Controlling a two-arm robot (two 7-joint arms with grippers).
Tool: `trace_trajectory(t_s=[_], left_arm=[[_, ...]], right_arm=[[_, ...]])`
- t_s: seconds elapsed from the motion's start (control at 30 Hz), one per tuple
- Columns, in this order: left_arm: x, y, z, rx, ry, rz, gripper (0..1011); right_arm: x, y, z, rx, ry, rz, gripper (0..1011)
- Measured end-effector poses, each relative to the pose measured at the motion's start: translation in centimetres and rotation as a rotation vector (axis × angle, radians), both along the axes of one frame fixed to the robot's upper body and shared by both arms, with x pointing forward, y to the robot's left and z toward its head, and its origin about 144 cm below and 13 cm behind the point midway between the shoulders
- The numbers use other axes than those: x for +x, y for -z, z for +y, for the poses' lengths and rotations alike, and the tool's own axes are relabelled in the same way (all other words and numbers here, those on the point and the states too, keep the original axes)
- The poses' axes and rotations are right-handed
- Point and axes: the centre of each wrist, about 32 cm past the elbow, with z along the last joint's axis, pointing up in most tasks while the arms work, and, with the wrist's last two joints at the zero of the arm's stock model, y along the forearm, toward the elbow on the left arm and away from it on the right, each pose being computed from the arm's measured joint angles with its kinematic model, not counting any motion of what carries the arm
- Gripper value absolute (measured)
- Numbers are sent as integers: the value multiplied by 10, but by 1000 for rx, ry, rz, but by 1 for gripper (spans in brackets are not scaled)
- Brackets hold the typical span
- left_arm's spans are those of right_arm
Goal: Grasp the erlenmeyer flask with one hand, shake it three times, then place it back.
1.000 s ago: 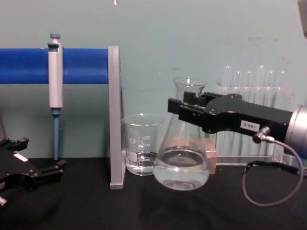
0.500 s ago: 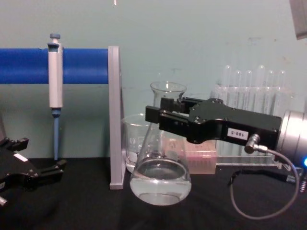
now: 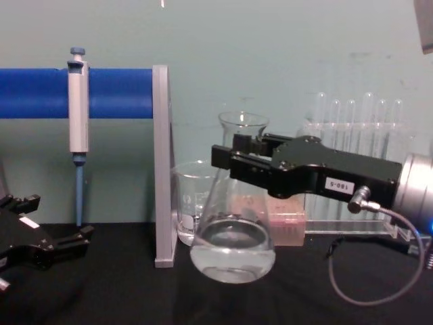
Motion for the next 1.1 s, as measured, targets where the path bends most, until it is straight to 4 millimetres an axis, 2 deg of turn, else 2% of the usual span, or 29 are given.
trace_trajectory(t_s=[0.57,1.1], left_arm=[[0,0,0,0,0,0,1001],[0,0,0,0,0,0,1001]], right_arm=[[-4,-1,-15,4,241,-30,458],[-12,-2,-46,2,512,-23,458]])
